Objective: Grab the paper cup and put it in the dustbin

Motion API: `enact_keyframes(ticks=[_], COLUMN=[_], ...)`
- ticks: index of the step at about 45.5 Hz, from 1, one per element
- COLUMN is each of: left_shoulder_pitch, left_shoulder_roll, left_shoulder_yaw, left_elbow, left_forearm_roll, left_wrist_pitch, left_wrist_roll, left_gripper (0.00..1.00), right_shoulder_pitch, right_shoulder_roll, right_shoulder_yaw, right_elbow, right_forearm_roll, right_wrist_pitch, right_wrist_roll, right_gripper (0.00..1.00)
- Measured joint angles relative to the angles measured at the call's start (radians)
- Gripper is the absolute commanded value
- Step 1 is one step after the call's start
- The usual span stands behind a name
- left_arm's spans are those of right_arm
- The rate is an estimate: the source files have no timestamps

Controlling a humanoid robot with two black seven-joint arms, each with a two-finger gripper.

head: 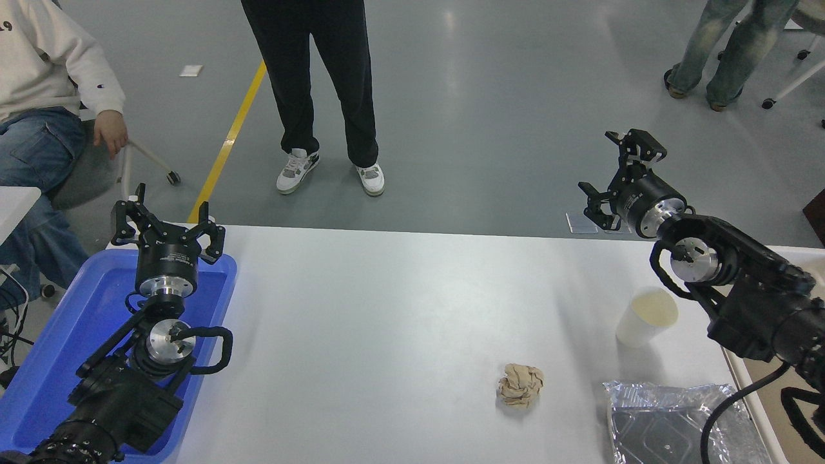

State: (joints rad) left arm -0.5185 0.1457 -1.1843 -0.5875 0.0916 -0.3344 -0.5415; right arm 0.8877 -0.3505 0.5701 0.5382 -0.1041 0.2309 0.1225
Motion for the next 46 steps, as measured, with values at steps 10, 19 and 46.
enact_keyframes(ticks=[10,19,46], left_shoulder_pitch=[0.000,0.000,0.000], left_shoulder_roll=[0.000,0.000,0.000], left_shoulder_yaw=[0.000,0.000,0.000], left_elbow=[0.000,0.000,0.000], left_forearm_roll=[0.000,0.000,0.000], left_wrist_pitch=[0.000,0.000,0.000], left_wrist_roll=[0.000,0.000,0.000], left_gripper=[0.99,0.99,0.99], right_shoulder_pitch=[0.095,0.238,0.806], right_shoulder_roll=[-0.083,-0.177,-0.378], right_shoulder_yaw=[-0.183,-0.419,-1.237], right_elbow=[0.080,0.186,0.671], right_forearm_roll=[-0.003,-0.004,-0.186], right_wrist_pitch=[-0.005,-0.005,-0.005], right_wrist_roll=[-0.022,-0.028,-0.026], right_gripper=[1.00,1.00,1.00])
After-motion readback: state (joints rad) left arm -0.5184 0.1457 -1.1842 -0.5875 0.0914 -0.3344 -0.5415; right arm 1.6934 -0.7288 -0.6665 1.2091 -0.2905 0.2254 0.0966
